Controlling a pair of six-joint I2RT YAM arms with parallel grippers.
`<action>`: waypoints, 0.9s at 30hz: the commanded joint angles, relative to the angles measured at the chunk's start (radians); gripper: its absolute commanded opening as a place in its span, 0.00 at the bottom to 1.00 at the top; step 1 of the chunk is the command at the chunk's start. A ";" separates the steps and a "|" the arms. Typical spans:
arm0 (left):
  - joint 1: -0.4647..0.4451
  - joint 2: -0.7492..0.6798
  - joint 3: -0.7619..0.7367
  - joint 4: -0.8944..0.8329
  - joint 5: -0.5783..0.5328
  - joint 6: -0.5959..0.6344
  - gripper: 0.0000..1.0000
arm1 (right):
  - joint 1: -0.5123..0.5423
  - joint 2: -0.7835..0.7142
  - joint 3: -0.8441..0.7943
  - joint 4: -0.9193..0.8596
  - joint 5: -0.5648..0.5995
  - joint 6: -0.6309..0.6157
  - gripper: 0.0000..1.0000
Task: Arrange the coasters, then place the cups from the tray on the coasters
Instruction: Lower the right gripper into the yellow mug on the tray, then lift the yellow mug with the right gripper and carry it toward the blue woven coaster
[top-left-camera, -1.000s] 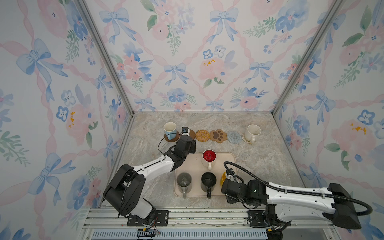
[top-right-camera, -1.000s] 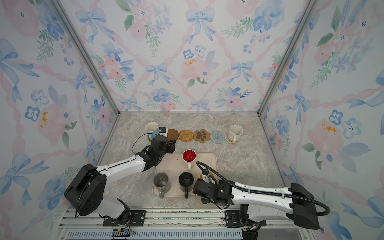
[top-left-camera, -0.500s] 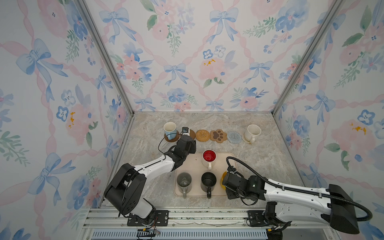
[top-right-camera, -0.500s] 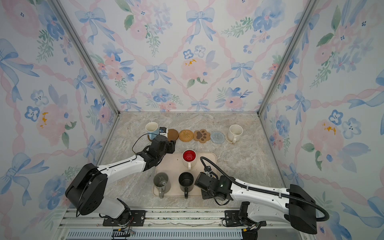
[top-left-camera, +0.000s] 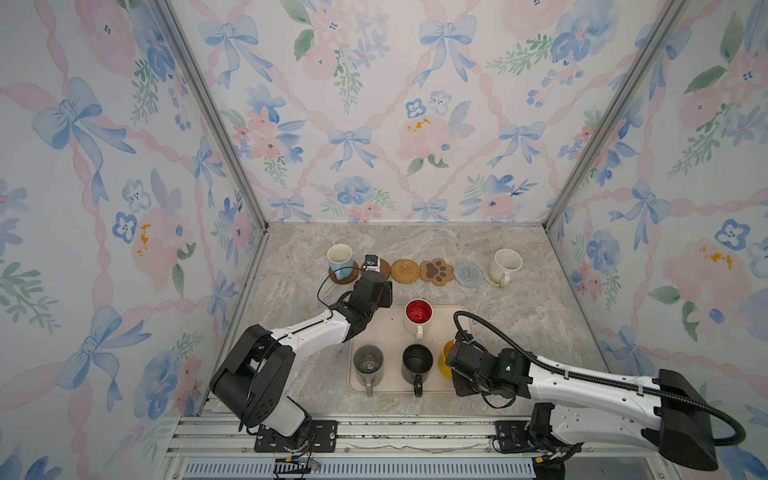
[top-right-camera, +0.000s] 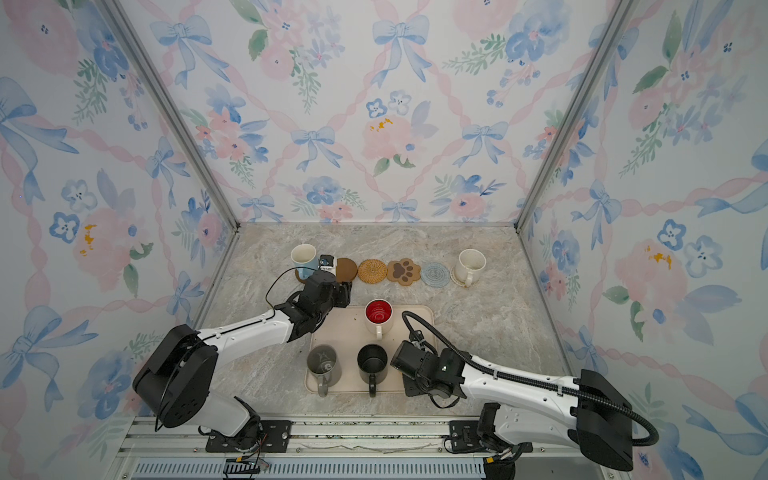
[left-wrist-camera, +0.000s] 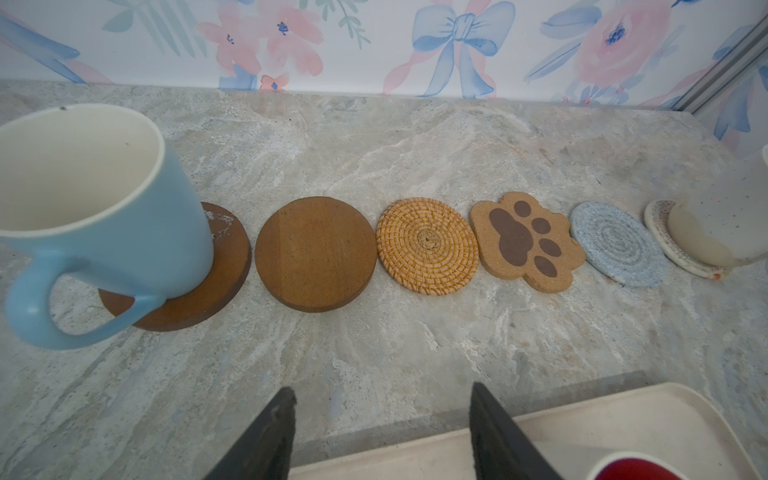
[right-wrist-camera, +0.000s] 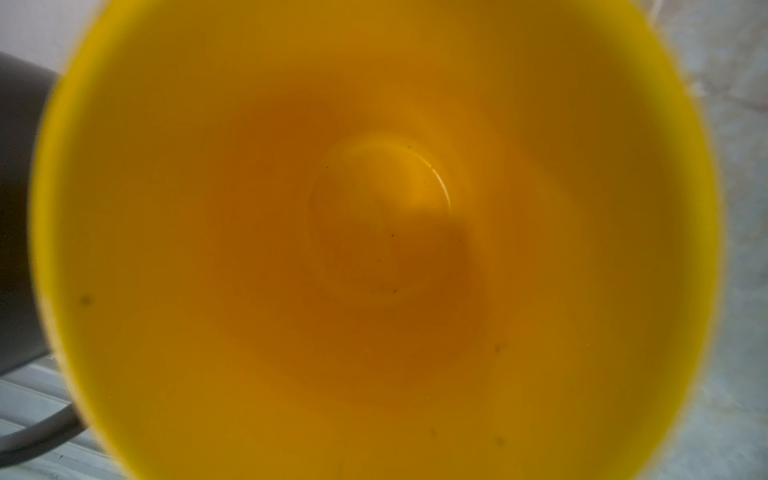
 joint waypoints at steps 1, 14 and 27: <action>0.006 0.014 -0.001 0.004 0.007 0.020 0.62 | -0.010 0.021 0.015 -0.036 0.011 -0.017 0.00; 0.008 0.010 -0.007 0.004 0.004 0.023 0.63 | -0.071 -0.008 0.122 -0.167 0.103 -0.095 0.00; 0.009 -0.003 -0.012 0.005 0.003 0.013 0.63 | -0.231 -0.033 0.191 -0.135 0.174 -0.227 0.00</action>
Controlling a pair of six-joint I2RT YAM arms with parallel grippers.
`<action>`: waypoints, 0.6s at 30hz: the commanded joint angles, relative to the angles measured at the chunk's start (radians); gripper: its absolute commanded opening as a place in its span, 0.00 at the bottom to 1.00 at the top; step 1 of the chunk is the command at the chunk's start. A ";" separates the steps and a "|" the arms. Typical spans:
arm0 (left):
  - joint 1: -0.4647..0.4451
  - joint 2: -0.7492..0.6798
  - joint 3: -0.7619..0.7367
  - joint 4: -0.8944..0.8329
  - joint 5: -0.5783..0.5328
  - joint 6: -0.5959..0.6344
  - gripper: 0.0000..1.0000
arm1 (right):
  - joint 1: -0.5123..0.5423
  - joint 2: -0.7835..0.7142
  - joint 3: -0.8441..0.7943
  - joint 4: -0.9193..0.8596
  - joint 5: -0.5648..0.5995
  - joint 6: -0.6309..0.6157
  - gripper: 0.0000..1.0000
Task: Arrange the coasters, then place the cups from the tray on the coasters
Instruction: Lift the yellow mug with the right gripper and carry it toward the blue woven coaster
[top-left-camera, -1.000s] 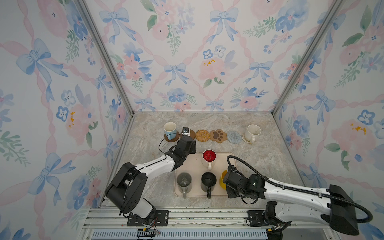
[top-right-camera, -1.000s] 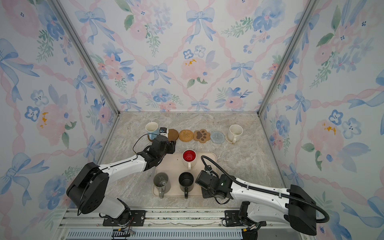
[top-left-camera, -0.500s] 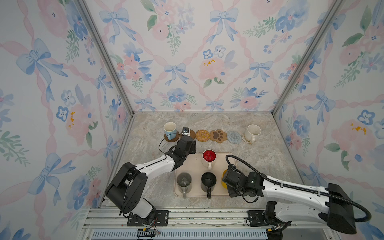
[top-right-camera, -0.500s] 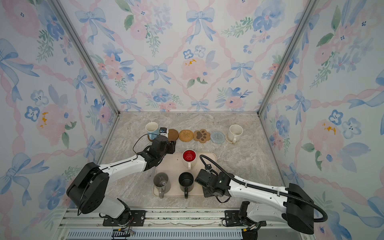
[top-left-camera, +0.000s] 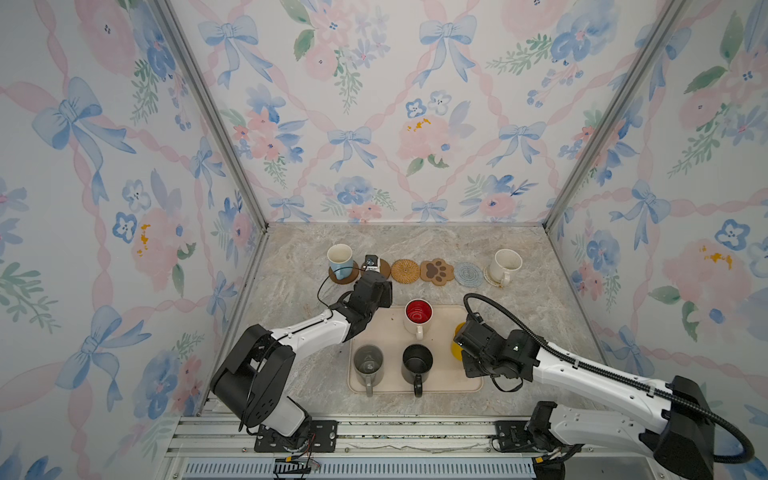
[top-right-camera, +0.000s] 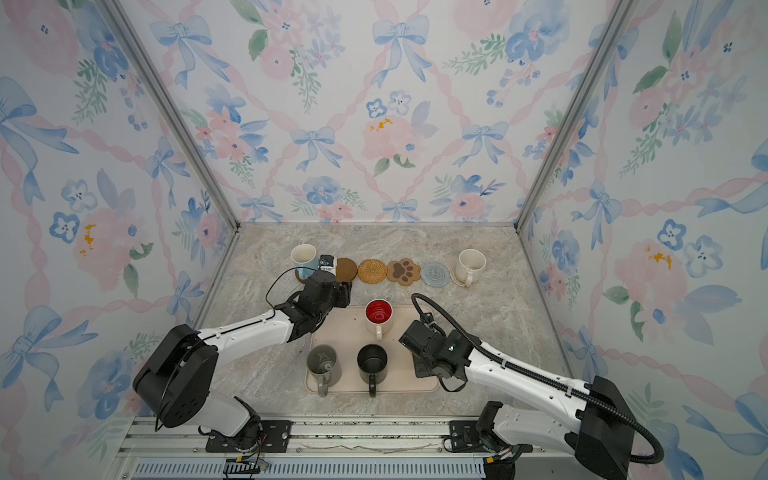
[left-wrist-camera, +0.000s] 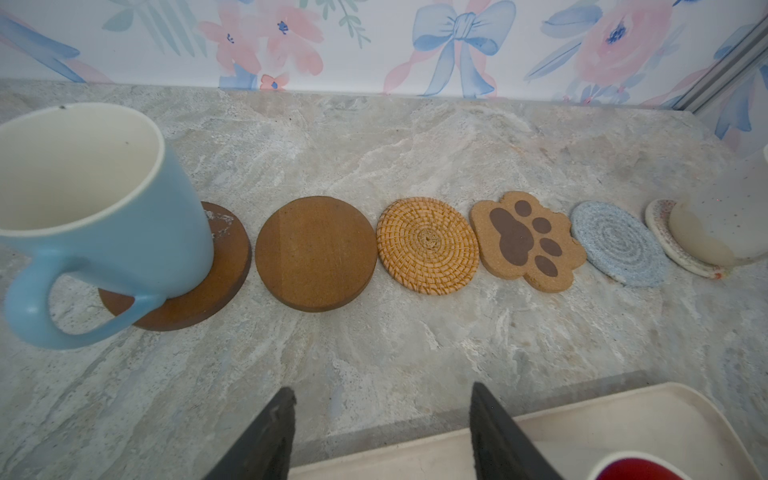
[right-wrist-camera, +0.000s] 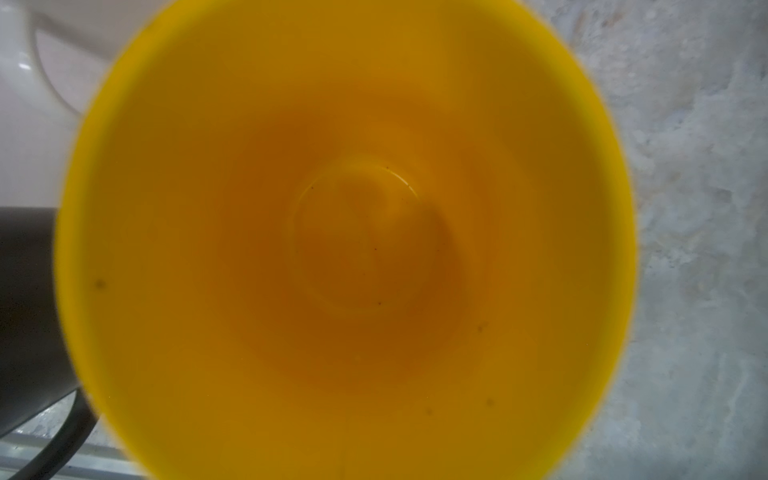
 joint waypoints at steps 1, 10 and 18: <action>0.008 -0.004 -0.013 0.007 0.002 0.014 0.63 | -0.054 -0.029 0.068 0.030 0.071 -0.072 0.00; 0.020 -0.008 -0.024 0.008 0.005 0.012 0.63 | -0.200 0.017 0.144 0.097 0.071 -0.206 0.00; 0.033 -0.015 -0.035 0.016 0.020 0.010 0.63 | -0.315 0.107 0.207 0.195 0.038 -0.318 0.00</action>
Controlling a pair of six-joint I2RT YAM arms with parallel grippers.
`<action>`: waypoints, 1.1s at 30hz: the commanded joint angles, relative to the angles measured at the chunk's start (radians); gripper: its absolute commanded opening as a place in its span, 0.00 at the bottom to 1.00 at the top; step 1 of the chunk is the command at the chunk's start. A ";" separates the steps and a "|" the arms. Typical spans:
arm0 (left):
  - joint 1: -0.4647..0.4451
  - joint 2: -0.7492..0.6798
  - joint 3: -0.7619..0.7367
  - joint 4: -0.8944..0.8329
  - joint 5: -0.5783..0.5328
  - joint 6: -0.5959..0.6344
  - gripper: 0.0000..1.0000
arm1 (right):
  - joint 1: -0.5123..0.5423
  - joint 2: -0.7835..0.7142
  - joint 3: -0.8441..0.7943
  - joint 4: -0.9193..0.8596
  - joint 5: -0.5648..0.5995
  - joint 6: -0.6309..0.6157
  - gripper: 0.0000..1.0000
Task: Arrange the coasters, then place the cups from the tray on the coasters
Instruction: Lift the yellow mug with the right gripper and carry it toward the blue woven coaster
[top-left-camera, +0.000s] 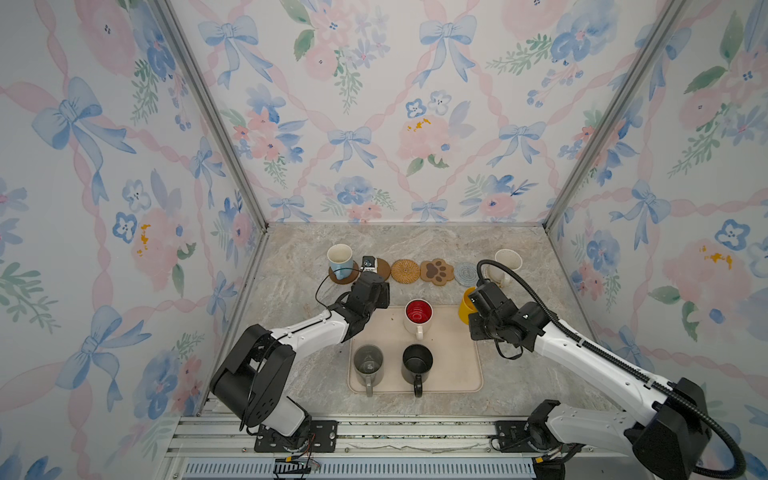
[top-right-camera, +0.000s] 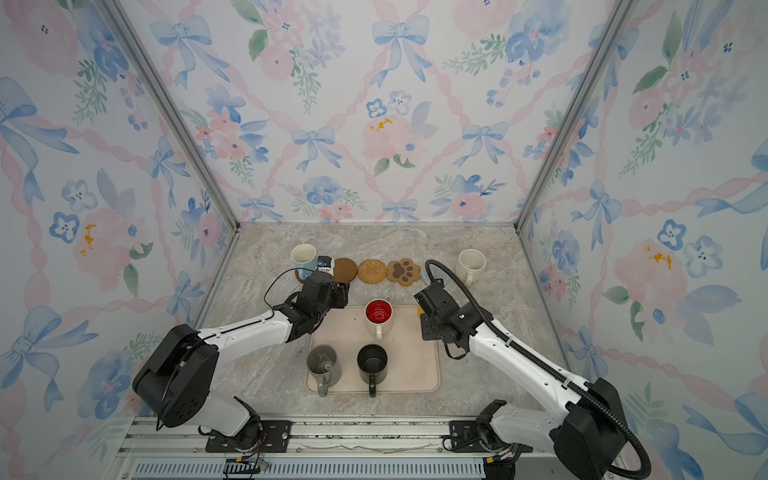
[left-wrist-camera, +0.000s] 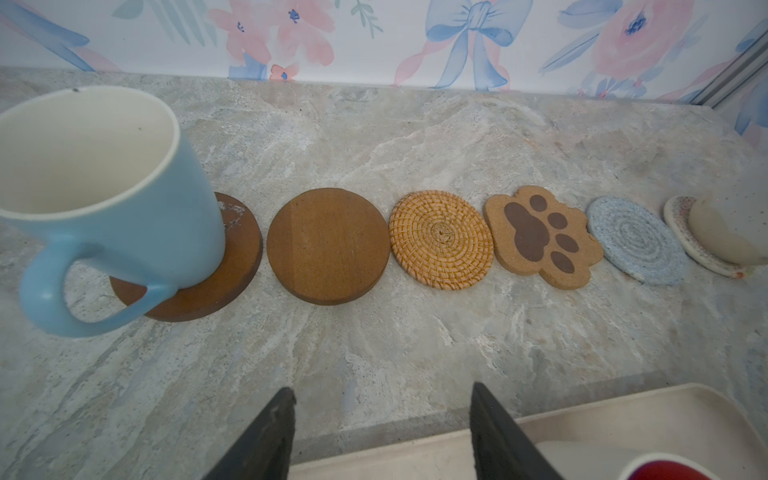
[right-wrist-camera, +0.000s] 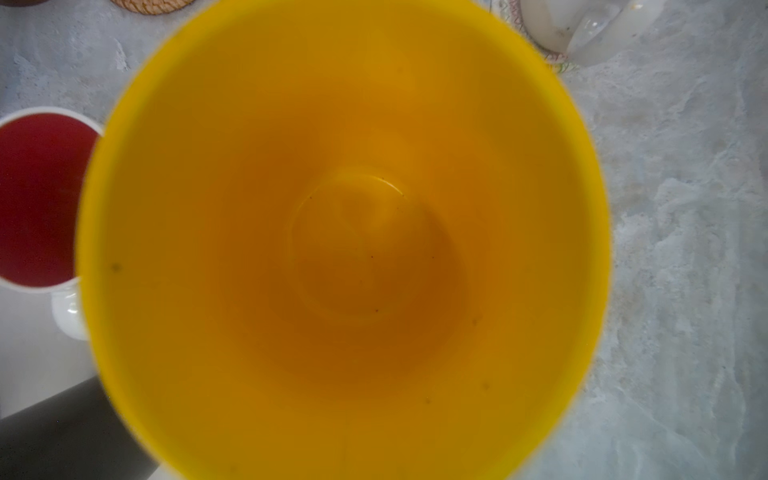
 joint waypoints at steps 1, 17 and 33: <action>0.012 -0.016 -0.017 0.011 0.013 0.010 0.63 | -0.042 0.029 0.058 0.101 0.010 -0.074 0.00; 0.037 -0.056 -0.053 0.018 0.023 -0.001 0.63 | -0.237 0.234 0.199 0.273 -0.091 -0.151 0.00; 0.053 -0.089 -0.094 0.018 0.021 -0.005 0.63 | -0.339 0.431 0.354 0.335 -0.131 -0.167 0.00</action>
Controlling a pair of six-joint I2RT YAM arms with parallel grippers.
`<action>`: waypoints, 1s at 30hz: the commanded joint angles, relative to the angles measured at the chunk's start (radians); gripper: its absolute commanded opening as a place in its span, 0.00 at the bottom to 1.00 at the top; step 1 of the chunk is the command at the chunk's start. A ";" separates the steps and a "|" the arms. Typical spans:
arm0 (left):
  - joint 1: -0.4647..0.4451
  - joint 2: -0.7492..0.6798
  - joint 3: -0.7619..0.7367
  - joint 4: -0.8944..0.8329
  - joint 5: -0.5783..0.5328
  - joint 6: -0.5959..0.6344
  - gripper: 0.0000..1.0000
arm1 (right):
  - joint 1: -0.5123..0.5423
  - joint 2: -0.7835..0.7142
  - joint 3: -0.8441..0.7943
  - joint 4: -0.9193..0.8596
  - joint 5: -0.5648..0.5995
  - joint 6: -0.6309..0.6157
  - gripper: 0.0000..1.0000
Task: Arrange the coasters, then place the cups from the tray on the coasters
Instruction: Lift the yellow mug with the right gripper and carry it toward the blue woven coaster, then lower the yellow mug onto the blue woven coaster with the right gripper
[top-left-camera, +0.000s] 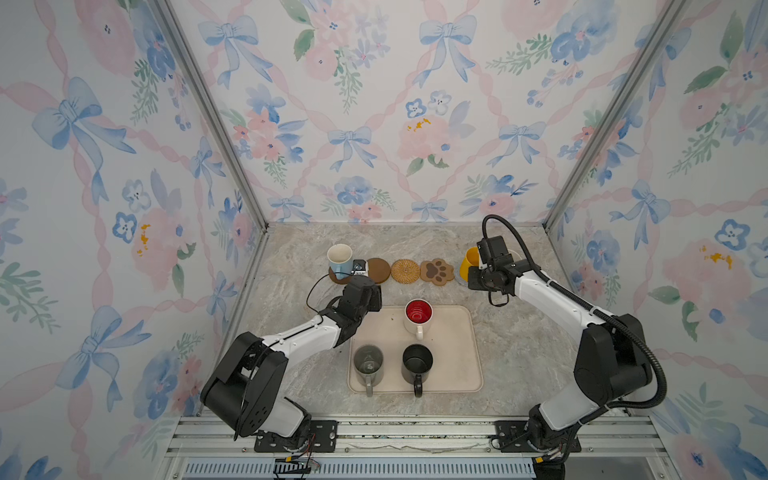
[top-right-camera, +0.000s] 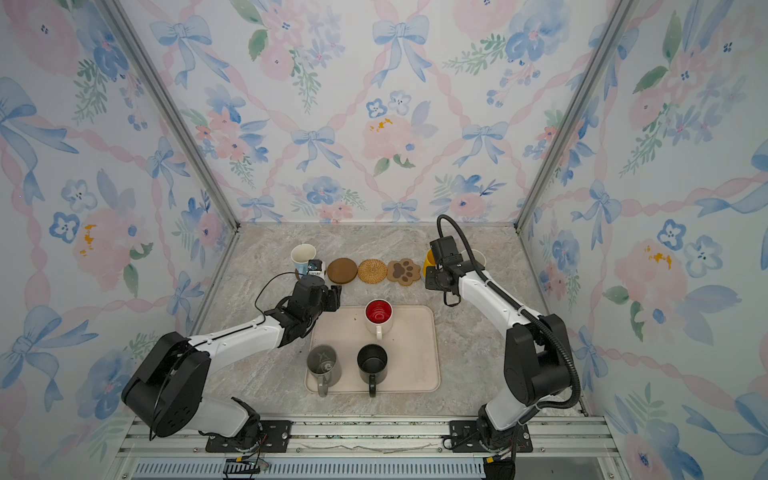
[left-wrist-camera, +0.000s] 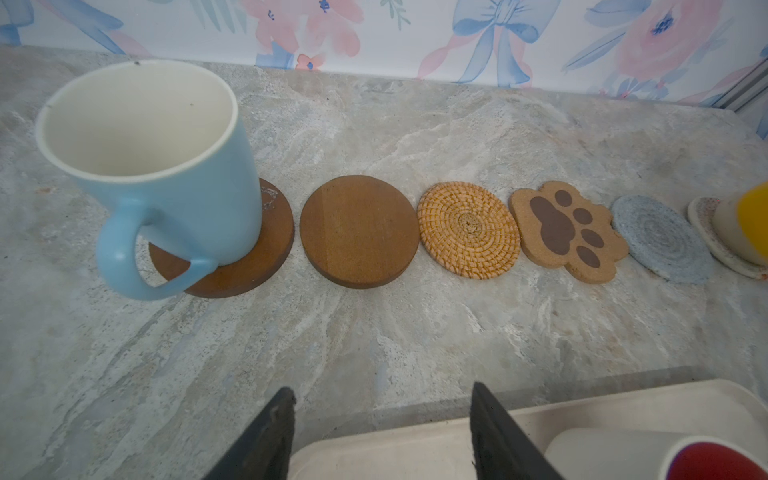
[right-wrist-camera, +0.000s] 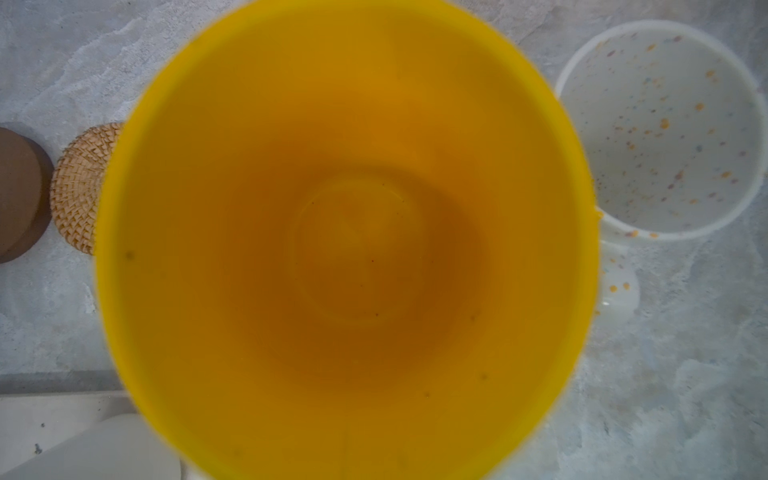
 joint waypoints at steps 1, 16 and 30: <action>0.007 -0.028 -0.013 0.006 0.005 -0.005 0.63 | -0.025 0.035 0.067 0.076 -0.001 -0.011 0.00; 0.016 -0.058 -0.033 0.006 -0.002 -0.004 0.63 | -0.054 0.161 0.115 0.110 0.011 -0.019 0.00; 0.020 -0.053 -0.033 0.004 0.006 -0.004 0.63 | -0.065 0.204 0.130 0.134 -0.002 -0.043 0.00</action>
